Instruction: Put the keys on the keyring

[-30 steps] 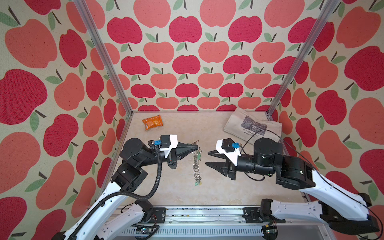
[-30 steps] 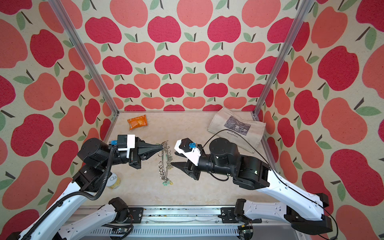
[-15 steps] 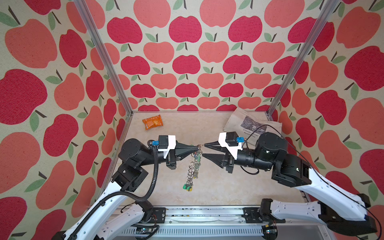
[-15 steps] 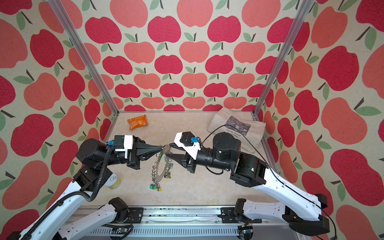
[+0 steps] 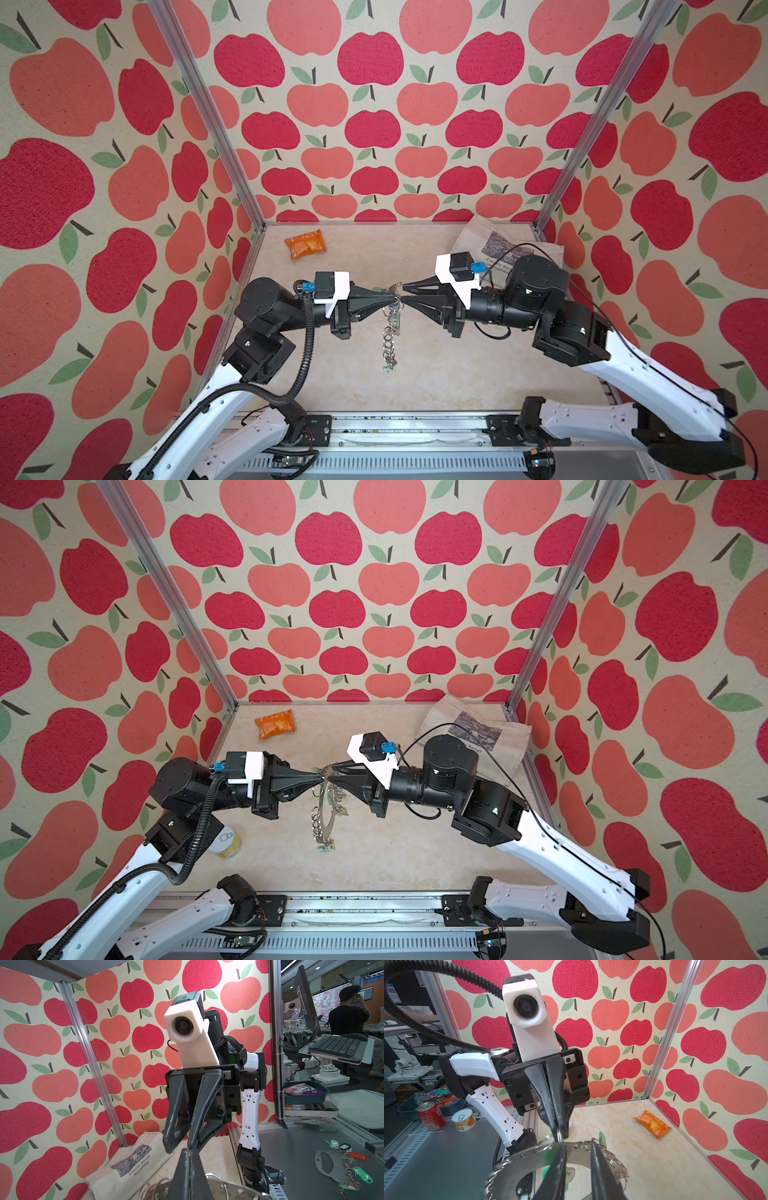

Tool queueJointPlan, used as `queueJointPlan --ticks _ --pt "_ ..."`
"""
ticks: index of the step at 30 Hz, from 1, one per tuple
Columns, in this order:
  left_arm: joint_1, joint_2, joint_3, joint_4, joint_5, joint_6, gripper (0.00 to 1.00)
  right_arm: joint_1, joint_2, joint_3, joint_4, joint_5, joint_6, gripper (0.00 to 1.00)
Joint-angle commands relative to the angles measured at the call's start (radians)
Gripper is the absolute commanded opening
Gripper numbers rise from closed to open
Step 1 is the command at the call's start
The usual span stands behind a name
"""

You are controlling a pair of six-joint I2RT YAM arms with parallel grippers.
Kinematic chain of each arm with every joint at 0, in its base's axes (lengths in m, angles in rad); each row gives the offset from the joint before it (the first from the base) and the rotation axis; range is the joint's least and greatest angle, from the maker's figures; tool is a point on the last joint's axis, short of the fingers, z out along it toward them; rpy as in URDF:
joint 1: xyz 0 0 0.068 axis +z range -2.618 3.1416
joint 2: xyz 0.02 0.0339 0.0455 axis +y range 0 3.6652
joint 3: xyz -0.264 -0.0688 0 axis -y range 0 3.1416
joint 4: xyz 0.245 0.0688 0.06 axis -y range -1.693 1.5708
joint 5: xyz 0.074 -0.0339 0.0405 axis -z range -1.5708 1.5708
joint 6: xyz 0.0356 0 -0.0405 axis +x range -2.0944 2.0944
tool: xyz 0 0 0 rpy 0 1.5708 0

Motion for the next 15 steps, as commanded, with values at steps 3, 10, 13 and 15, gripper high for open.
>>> queueJointPlan --ticks 3,10,13,15 --pt "-0.002 -0.019 -0.001 0.028 0.006 0.008 0.0 -0.001 0.002 0.0 0.024 -0.058 0.03 0.24" --pt "-0.003 -0.023 -0.001 0.012 0.002 0.021 0.0 -0.003 -0.005 -0.004 0.02 -0.081 0.042 0.25" --pt "-0.002 -0.024 0.002 0.008 0.002 0.025 0.0 -0.004 -0.004 -0.003 0.011 -0.095 0.045 0.25" --pt "-0.003 -0.024 0.003 -0.002 0.0 0.03 0.0 -0.004 -0.006 -0.001 0.005 -0.094 0.047 0.25"
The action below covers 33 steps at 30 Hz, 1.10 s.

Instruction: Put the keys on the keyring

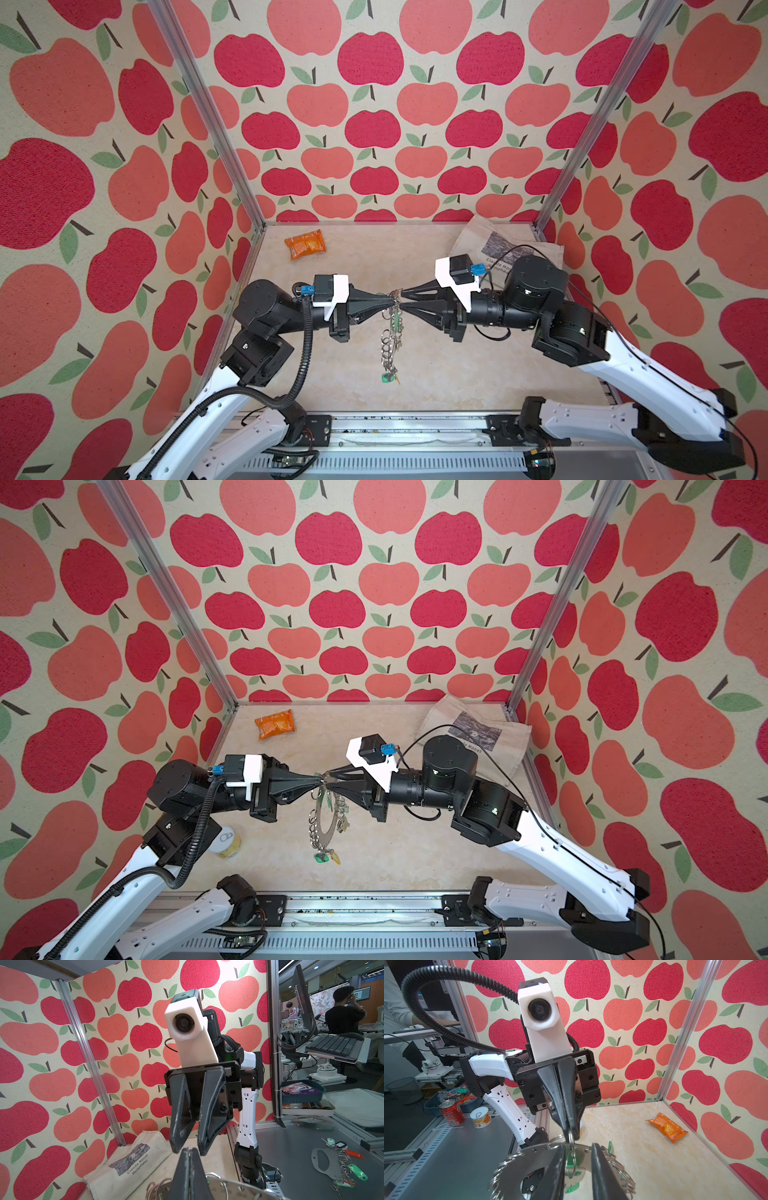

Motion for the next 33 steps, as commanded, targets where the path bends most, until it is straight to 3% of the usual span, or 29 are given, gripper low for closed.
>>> queueJointPlan --ticks 1,15,22,27,33 --pt "-0.001 -0.011 0.006 0.022 -0.003 0.023 0.0 -0.005 -0.007 0.001 0.0 -0.025 0.021 0.25" --pt "-0.003 -0.007 0.022 0.055 0.012 -0.005 0.0 -0.029 0.03 -0.002 0.021 -0.072 0.052 0.26" --pt "-0.003 -0.008 0.02 0.058 0.012 -0.001 0.0 -0.031 0.038 0.004 0.022 -0.086 0.058 0.14" --pt "-0.002 -0.01 0.021 0.056 0.011 0.0 0.0 -0.032 0.042 0.004 0.027 -0.091 0.062 0.0" --pt "-0.003 -0.012 0.029 0.014 0.008 0.003 0.0 -0.031 0.053 0.031 -0.017 -0.088 0.044 0.0"
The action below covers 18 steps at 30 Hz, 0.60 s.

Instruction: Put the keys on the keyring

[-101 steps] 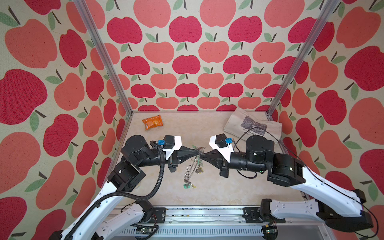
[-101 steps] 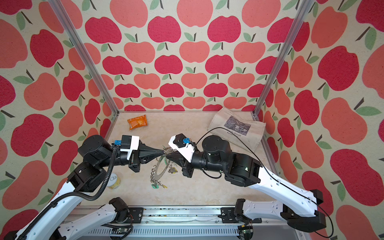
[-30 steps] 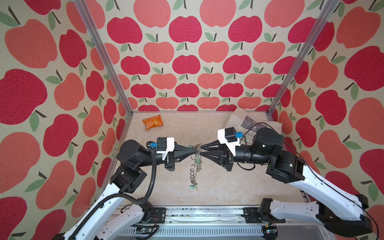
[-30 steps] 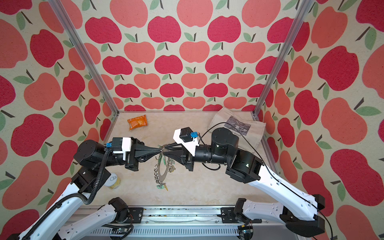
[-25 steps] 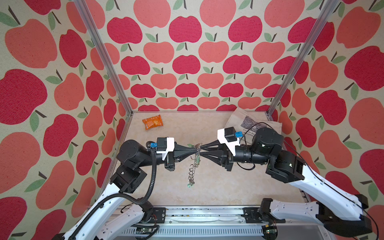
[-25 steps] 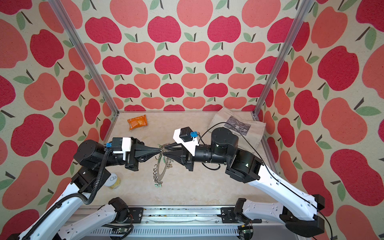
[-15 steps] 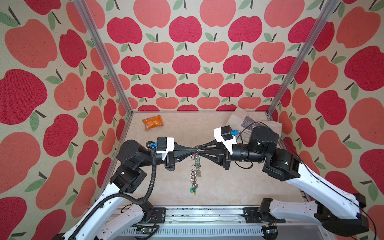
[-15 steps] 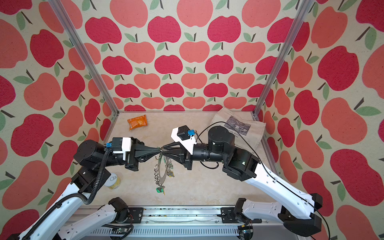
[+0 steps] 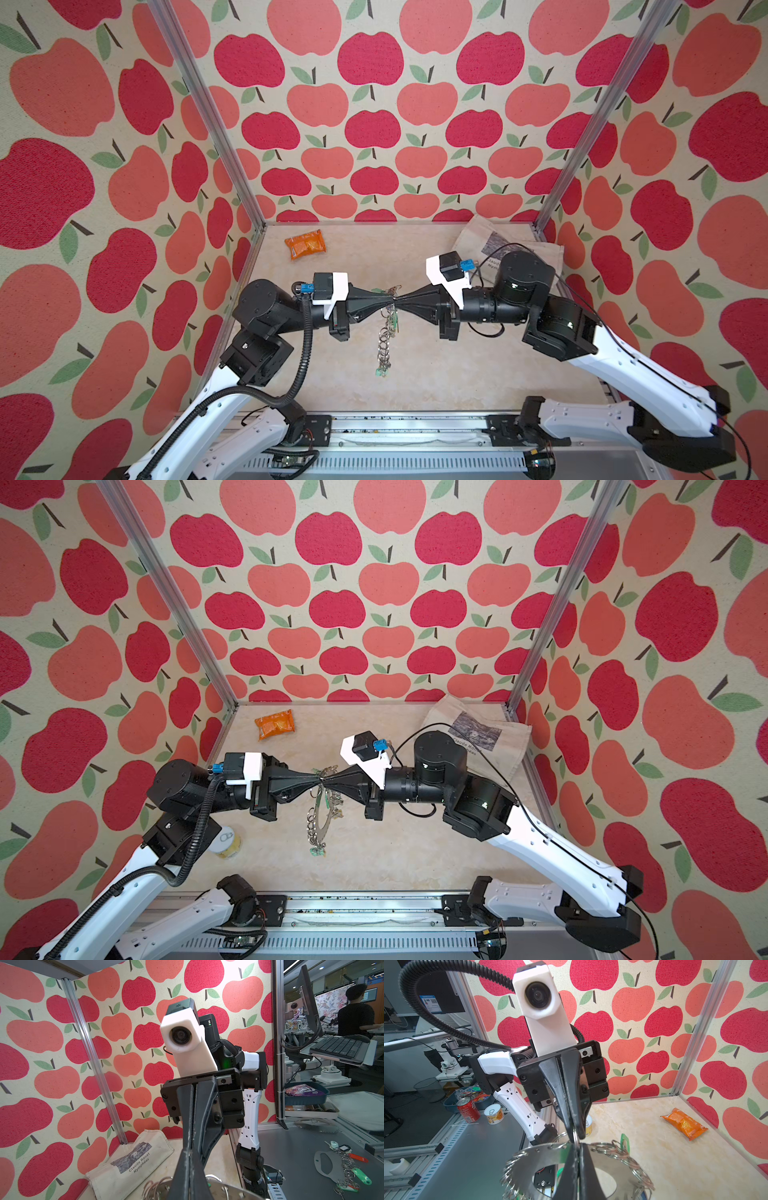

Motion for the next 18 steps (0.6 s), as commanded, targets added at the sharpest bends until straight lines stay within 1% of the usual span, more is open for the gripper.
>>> queueJointPlan --ticks 1,2,4,6,9,11,14,16,18 --pt "-0.004 -0.011 0.037 -0.01 0.02 0.018 0.0 -0.005 0.016 0.044 -0.046 -0.002 -0.004 0.0" --pt "-0.004 -0.013 0.046 -0.034 0.018 0.022 0.01 -0.005 0.019 0.057 -0.072 0.006 -0.013 0.0" --pt "-0.004 -0.013 0.069 -0.109 0.013 0.033 0.13 -0.005 0.027 0.097 -0.149 0.028 -0.037 0.0" --pt "-0.004 -0.01 0.097 -0.191 0.008 0.049 0.21 -0.004 0.037 0.136 -0.226 0.04 -0.057 0.0" --pt "-0.004 0.006 0.151 -0.333 0.005 0.082 0.28 -0.004 0.055 0.196 -0.327 0.054 -0.085 0.0" --pt "-0.004 0.029 0.201 -0.439 0.007 0.113 0.31 -0.004 0.074 0.246 -0.401 0.061 -0.108 0.0" --pt "-0.007 0.069 0.272 -0.578 0.009 0.159 0.32 -0.004 0.101 0.309 -0.488 0.068 -0.138 0.0" --pt "-0.02 0.097 0.315 -0.663 -0.015 0.192 0.32 -0.004 0.119 0.345 -0.535 0.069 -0.156 0.0" --pt "-0.047 0.114 0.339 -0.712 -0.057 0.232 0.33 -0.005 0.133 0.371 -0.564 0.067 -0.166 0.0"
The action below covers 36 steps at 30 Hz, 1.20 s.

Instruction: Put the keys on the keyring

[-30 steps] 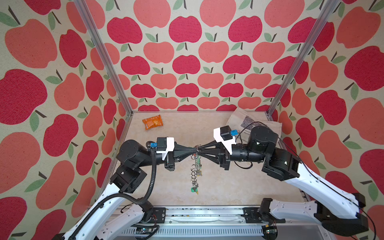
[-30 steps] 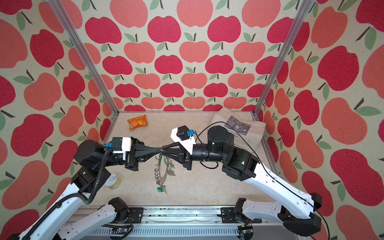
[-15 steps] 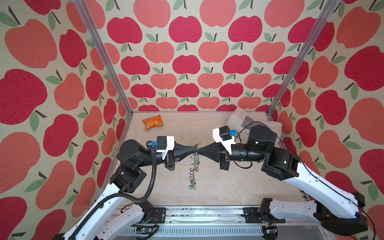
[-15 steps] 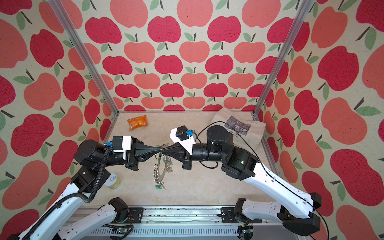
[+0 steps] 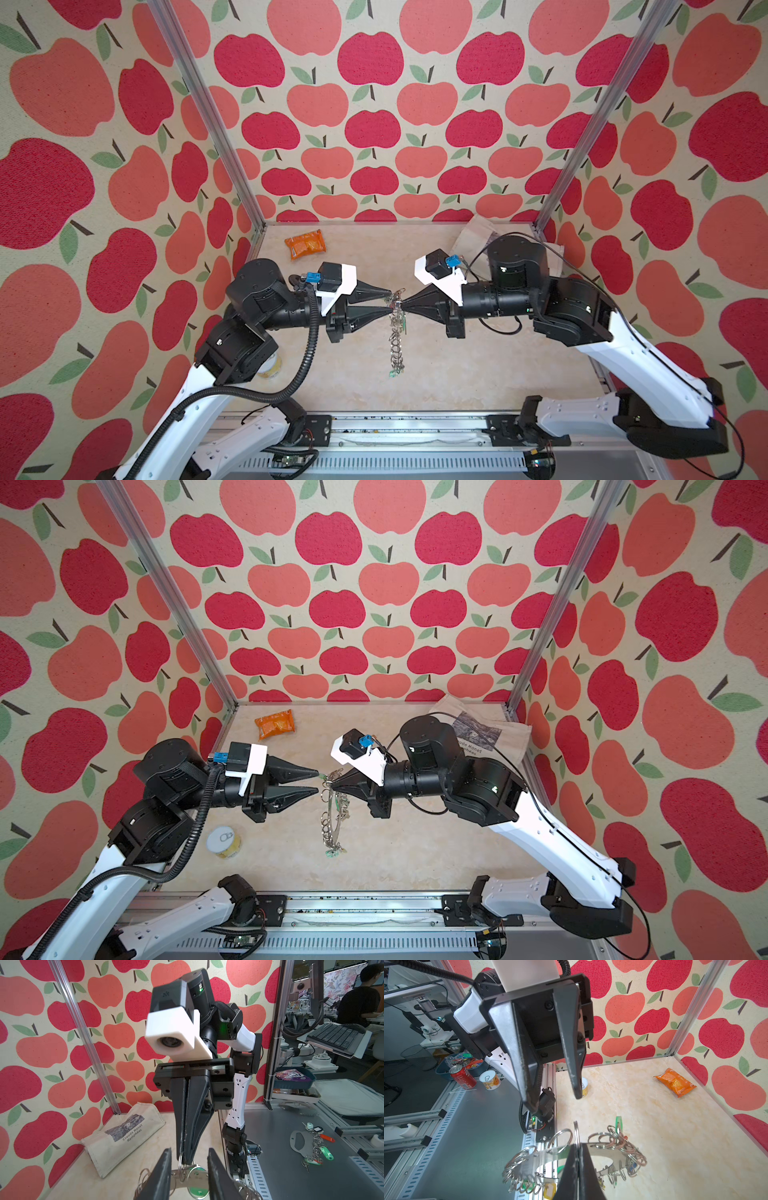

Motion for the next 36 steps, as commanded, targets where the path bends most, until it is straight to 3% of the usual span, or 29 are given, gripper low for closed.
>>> queueJointPlan --ticks 1,7,18,29,36 --pt "-0.034 0.034 0.06 -0.203 -0.051 0.094 0.33 -0.005 0.014 0.065 -0.087 0.01 -0.049 0.0" --pt "-0.068 0.065 0.107 -0.257 -0.101 0.149 0.32 -0.004 0.034 0.091 -0.114 0.005 -0.06 0.0" --pt "-0.087 0.081 0.108 -0.249 -0.122 0.154 0.22 -0.001 0.042 0.102 -0.116 0.005 -0.069 0.0" --pt "-0.098 0.085 0.098 -0.24 -0.145 0.164 0.18 0.006 0.044 0.103 -0.106 0.003 -0.069 0.0" --pt "-0.102 0.082 0.095 -0.244 -0.152 0.171 0.07 0.012 0.044 0.109 -0.102 0.004 -0.074 0.0"
